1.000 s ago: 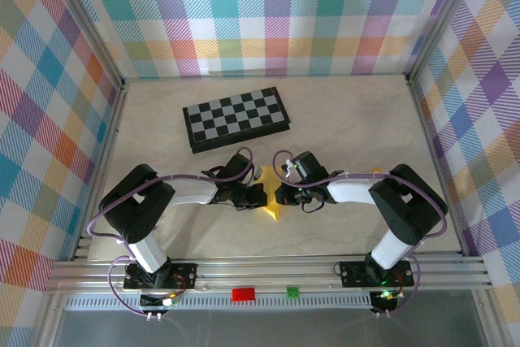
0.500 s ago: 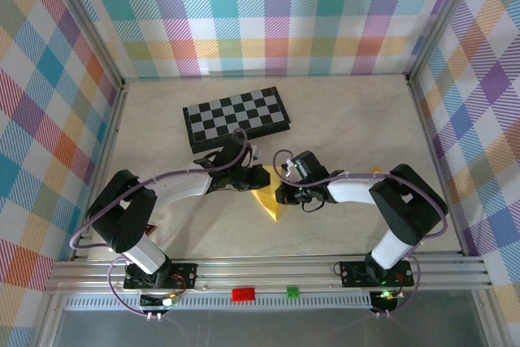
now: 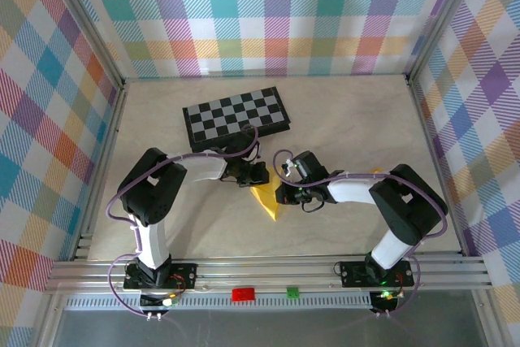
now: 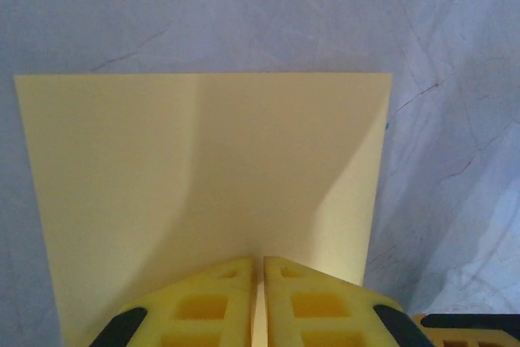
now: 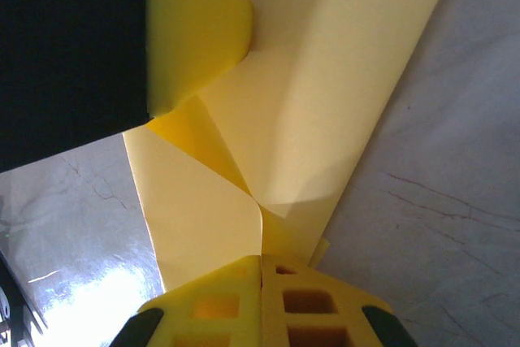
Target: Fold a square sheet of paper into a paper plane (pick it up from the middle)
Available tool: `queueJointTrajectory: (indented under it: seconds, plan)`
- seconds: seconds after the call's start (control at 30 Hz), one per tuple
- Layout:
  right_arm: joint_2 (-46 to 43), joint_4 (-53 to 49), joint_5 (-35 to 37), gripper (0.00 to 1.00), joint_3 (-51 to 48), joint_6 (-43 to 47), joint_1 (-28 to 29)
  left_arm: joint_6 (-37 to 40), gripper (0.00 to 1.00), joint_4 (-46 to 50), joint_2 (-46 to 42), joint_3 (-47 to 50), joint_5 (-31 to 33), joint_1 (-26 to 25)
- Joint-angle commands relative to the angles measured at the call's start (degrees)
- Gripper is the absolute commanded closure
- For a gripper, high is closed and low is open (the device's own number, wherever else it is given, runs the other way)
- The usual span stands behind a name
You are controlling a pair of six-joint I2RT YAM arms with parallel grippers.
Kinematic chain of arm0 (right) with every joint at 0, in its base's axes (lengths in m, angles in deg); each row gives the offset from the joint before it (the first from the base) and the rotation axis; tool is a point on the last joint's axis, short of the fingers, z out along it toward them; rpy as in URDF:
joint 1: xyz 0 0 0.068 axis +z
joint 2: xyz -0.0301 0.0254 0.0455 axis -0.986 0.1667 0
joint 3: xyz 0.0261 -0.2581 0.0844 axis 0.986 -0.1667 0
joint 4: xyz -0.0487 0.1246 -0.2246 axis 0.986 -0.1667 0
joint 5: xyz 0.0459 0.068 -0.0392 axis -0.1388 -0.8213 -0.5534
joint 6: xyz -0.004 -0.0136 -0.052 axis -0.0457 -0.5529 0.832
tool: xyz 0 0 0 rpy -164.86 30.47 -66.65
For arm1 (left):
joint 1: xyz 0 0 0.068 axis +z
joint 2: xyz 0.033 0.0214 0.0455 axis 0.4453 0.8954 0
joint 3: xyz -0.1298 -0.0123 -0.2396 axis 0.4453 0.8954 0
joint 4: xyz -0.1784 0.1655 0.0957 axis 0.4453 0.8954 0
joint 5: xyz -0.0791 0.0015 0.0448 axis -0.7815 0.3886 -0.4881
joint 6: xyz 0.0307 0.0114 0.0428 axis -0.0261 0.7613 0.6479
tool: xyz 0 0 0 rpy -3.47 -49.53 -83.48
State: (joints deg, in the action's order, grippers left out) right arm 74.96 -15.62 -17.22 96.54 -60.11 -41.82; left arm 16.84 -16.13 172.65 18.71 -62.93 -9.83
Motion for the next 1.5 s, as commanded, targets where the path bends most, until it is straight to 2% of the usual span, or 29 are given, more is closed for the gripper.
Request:
queueJointTrajectory:
  seconds: [0.0,0.73,1.07,1.27,1.47]
  plan:
    - [-1.31,-0.07,0.67,0.97,0.88,0.83,-0.09,1.92,0.88,4.14,1.90,0.19,1.61,-0.20]
    - [-0.06,0.32,0.85,0.96,0.33,0.31,-0.09,2.67,0.89,5.23,0.76,-0.39,2.58,-0.20]
    - [1.20,0.45,1.38,0.96,-0.25,-0.02,-0.09,3.63,0.85,6.19,-5.59,-2.60,2.65,-0.20]
    - [1.37,0.73,1.29,0.96,-0.34,-0.08,-0.09,1.65,0.84,3.55,-11.58,1.17,0.04,-0.20]
    - [1.76,1.07,1.20,0.96,-0.46,-0.16,-0.14,-4.00,0.88,-5.03,-14.67,9.15,-5.84,-1.92]
